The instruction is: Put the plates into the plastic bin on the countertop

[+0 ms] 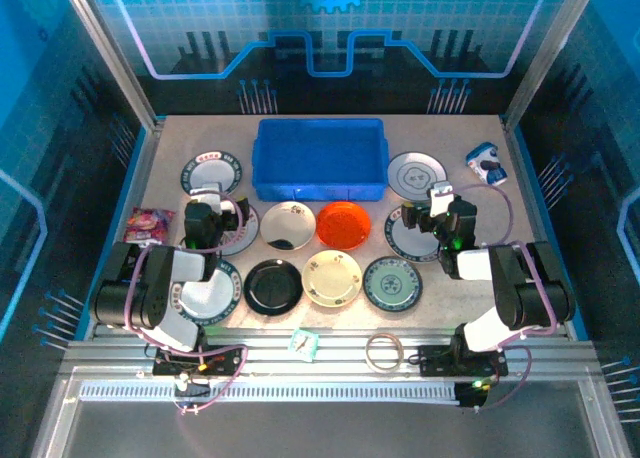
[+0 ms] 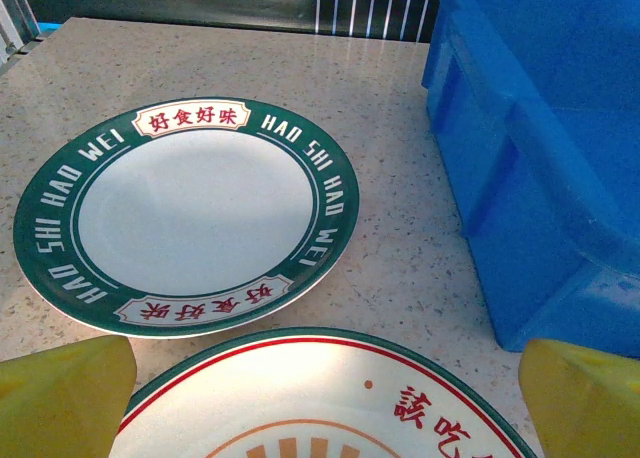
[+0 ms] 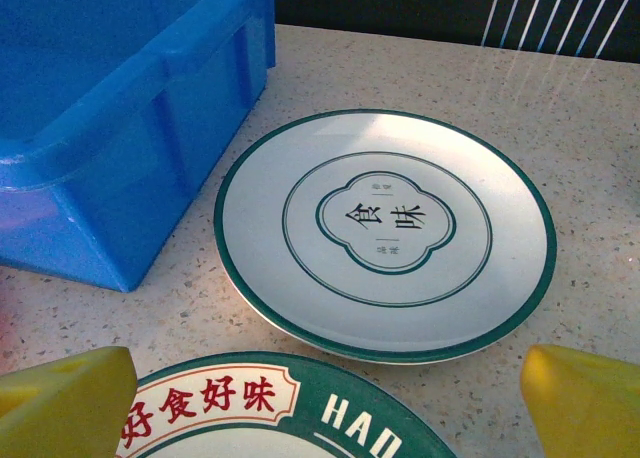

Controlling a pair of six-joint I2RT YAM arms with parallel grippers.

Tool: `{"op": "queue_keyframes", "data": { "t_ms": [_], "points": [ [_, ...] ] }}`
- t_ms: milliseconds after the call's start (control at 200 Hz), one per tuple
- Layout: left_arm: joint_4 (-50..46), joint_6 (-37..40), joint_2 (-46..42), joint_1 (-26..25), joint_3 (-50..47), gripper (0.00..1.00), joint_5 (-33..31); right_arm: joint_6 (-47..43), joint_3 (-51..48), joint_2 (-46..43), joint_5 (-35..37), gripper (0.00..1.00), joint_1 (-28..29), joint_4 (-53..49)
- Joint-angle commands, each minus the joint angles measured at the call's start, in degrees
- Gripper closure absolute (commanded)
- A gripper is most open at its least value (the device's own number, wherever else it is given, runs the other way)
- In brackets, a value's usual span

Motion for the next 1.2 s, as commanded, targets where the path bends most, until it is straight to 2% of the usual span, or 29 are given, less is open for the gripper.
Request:
{"op": "queue_keyframes", "data": {
  "t_ms": [0, 610, 725, 785, 931, 1061, 1121, 1196],
  "points": [
    [0.25, 0.49, 0.21, 0.35, 0.63, 0.01, 1.00, -0.46, 0.70, 0.04, -0.38, 0.00, -0.70, 0.69],
    [0.17, 0.49, 0.24, 0.35, 0.66, 0.01, 0.99, -0.25, 0.68, -0.05, -1.66, 0.00, -1.50, 0.72],
    [-0.41, 0.75, -0.15, 0.29, 0.89, 0.01, 0.85, 1.98, 0.64, -2.61, 3.53, 0.00, -1.60, -0.98],
    [-5.33, 1.24, -2.83, -0.50, 2.41, 0.01, -0.95, 1.99, 0.27, -5.20, 4.49, 0.00, -1.43, -2.61],
    [-26.74, 0.61, -10.27, -2.16, 11.39, 0.01, -8.19, 4.72, 0.56, -15.07, 13.56, 0.00, -0.63, -10.56],
    [-31.11, 0.27, -16.49, -3.43, 13.45, 0.01, -8.80, 11.06, 6.62, -21.92, 17.10, 0.00, -1.25, -26.65],
    [-36.78, -3.07, -19.53, -3.55, 15.55, 0.01, -10.67, 14.19, 9.82, -22.66, 16.69, 0.00, -1.67, -32.30],
    [-48.72, -12.04, -22.15, -3.42, 20.84, 0.01, -15.20, 17.32, 13.75, -22.24, 13.89, 0.00, -2.07, -38.85]
  ]
}}
